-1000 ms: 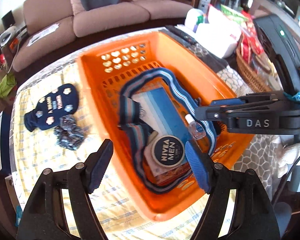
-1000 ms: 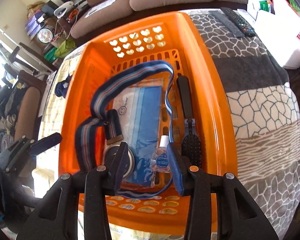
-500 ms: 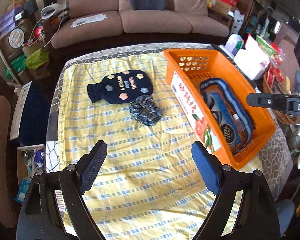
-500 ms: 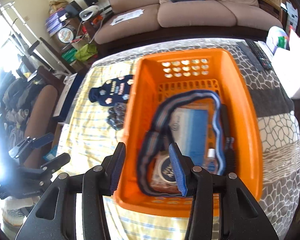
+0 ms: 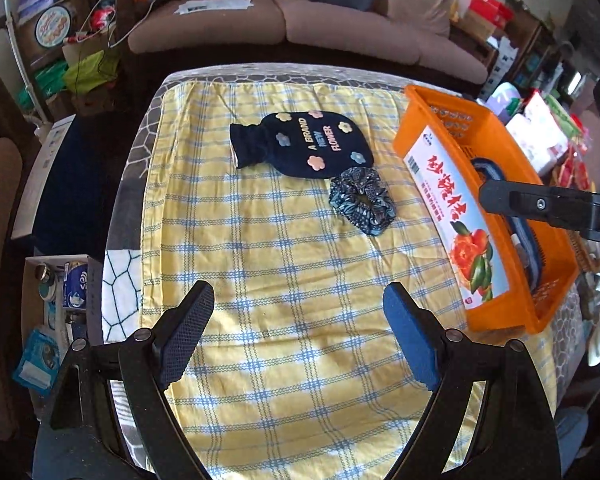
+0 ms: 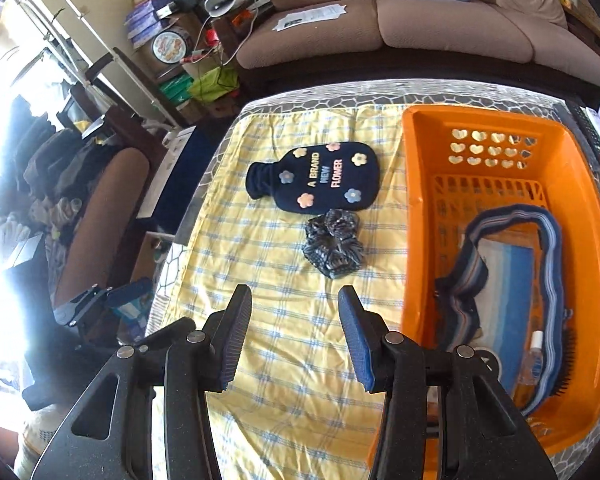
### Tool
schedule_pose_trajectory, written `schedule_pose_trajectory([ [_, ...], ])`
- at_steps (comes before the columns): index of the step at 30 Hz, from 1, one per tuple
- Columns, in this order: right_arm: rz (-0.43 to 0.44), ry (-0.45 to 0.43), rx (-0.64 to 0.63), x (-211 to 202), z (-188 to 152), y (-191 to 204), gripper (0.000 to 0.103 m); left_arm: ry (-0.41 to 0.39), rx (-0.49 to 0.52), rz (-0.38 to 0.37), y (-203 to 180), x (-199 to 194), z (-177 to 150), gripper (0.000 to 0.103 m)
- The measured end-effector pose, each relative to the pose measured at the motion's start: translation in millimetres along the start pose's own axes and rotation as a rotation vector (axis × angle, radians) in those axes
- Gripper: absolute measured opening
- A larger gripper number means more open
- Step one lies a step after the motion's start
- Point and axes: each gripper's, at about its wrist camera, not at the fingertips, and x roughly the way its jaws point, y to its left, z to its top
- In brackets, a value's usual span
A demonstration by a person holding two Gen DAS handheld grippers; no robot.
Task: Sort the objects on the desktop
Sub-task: 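Withdraw both grippers from the basket toward the dark patterned scrunchie, then grasp the dark patterned scrunchie with the left gripper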
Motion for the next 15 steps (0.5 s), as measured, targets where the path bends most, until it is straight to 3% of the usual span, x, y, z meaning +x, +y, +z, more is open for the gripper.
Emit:
schedule_pose_trajectory([
  [7, 0.009, 0.001, 0.027, 33.7, 21.7, -2.9, 0.046, 0.037, 0.011, -0.037, -10.4, 55.7, 24.1, 0.085],
  [9, 0.002, 0.0, 0.03, 39.5, 29.5, -7.4, 0.046, 0.053, 0.03, -0.028, -19.6, 73.7, 31.5, 0.078],
  [11, 0.002, 0.006, 0.035, 46.2, 37.2, -12.6, 0.046, 0.07, 0.052, -0.017, -28.9, 90.7, 38.1, 0.062],
  [15, 0.008, 0.005, 0.039, 54.1, 48.1, -22.8, 0.046, 0.082, 0.059, -0.007, -40.2, 116.6, 48.8, 0.061],
])
